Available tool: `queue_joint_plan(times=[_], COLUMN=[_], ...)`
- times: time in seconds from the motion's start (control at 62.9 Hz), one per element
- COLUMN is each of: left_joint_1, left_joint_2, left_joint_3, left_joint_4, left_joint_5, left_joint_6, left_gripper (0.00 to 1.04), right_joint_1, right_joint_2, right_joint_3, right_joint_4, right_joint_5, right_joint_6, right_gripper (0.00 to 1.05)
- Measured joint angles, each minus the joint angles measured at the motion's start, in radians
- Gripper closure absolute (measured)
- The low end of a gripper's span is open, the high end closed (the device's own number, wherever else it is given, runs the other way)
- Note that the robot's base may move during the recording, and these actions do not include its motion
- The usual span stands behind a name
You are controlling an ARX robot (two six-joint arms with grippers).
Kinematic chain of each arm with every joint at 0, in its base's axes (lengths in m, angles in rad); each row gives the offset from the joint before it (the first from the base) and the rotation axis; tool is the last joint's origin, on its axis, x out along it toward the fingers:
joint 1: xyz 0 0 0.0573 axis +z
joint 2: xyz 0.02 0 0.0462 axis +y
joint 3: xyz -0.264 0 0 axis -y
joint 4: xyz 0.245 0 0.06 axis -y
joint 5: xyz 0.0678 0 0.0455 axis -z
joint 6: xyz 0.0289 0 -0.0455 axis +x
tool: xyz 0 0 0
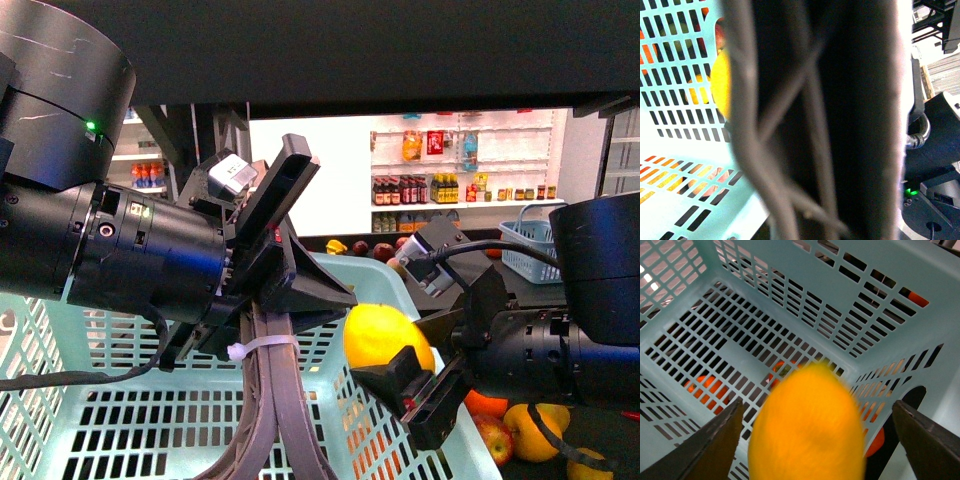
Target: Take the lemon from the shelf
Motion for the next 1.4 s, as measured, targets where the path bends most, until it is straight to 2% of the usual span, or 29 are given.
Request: queue_joint_plan(times=[0.064, 0.239, 0.413, 0.493, 0.525, 0.668, 0.906, 1.24, 1.399], left_joint_1=[0.0, -0.001, 0.001, 0.001, 0.0, 0.0, 0.001, 0.001, 0.001], left_joint_2=[0.0, 0.002, 0.002, 0.002, 0.002, 0.002, 0.002, 0.002, 0.002], left_joint_3=[0.0, 0.0, 0.0, 0.0, 0.0, 0.0, 0.0, 0.0, 0.0], left_joint_4=[0.0, -0.002, -0.002, -0.002, -0.002, -0.002, -0.002, -0.002, -0.002], left_joint_5=[0.001, -0.003, -0.006, -0.003, -0.002, 0.0, -0.003, 0.0, -0.001], left_joint_6=[0.0, -0.003, 0.002, 0.002, 0.002, 0.002, 0.002, 0.002, 0.002], left_gripper=[0.94, 0.94, 0.94, 0.94, 0.94, 0.94, 0.94, 0.94, 0.94], right_joint_1=[-0.002, -0.038, -0.141, -0.202, -0.254, -0.33, -0.301, -0.164, -0.127], right_joint_2=[0.0, -0.001, -0.003, 0.001, 0.023, 0.171, 0.393, 0.647, 0.716], right_joint_3=[0.008, 0.041, 0.086, 0.112, 0.134, 0.16, 0.229, 0.464, 0.581], right_joint_4=[0.022, 0.079, 0.076, 0.033, -0.003, -0.12, -0.207, -0.359, -0.434], right_joint_5=[0.01, 0.019, 0.037, 0.071, 0.097, 0.235, 0.404, 0.533, 0.577], right_joint_6=[0.028, 0.142, 0.227, 0.229, 0.228, 0.22, 0.31, 0.583, 0.68], right_gripper=[0.01, 0.02, 0.02, 0.02, 0.02, 0.02, 0.02, 0.02, 0.02])
